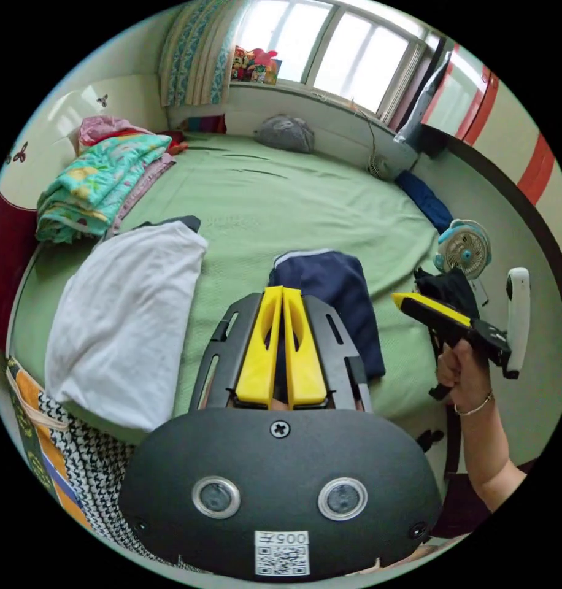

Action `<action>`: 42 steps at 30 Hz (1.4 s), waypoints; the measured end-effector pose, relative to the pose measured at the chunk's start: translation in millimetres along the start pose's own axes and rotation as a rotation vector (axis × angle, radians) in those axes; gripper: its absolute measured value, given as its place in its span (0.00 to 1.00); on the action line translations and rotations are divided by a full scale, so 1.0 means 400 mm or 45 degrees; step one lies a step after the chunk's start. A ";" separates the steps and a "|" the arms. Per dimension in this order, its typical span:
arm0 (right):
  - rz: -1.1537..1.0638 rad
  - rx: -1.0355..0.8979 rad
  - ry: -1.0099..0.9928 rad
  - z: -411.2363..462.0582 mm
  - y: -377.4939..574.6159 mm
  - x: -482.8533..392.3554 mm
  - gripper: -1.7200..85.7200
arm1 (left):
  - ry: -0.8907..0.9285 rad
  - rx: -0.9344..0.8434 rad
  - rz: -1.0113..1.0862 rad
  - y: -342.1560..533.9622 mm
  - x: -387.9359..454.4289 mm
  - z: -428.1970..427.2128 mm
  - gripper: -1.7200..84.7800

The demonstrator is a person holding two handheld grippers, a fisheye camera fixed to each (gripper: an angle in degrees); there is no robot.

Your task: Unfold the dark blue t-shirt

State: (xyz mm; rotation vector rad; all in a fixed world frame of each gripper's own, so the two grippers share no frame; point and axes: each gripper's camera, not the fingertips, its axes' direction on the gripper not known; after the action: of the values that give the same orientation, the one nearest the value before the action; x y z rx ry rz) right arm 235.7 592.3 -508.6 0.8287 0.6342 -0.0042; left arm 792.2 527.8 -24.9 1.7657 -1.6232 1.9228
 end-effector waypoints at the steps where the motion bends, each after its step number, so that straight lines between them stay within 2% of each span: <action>1: 0.011 0.002 0.015 0.007 0.048 -0.019 0.03 | 0.019 -0.003 0.021 0.044 0.020 -0.001 0.01; 9: 0.142 0.006 0.210 0.073 0.221 -0.140 0.01 | -0.168 0.034 -0.113 0.242 0.116 0.087 0.01; 12: 0.088 0.071 0.360 0.058 0.240 -0.168 0.01 | -0.297 0.022 -0.031 0.279 0.143 0.103 0.02; 15: 0.083 0.031 0.278 0.061 0.246 -0.175 0.01 | -0.287 0.121 0.076 0.304 0.151 0.096 0.02; 18: 0.081 0.010 0.339 0.073 0.249 -0.192 0.01 | -0.279 0.010 0.017 0.314 0.137 0.124 0.02; 24: 0.026 -0.078 0.332 0.108 0.260 -0.198 0.01 | -0.313 -0.029 0.024 0.350 0.157 0.144 0.02; 34: 0.163 -0.140 0.092 0.139 0.270 -0.134 0.01 | -0.263 -0.069 -0.074 0.393 0.146 0.184 0.02; 42: 0.036 -0.190 0.176 0.174 0.278 -0.204 0.01 | -0.268 -0.144 -0.069 0.423 0.171 0.222 0.02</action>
State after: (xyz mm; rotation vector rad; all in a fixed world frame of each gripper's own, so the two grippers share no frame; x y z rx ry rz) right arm 232.5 601.4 -354.5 0.6975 0.7434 0.1254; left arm 719.9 352.8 -97.8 1.9999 -1.6895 1.6348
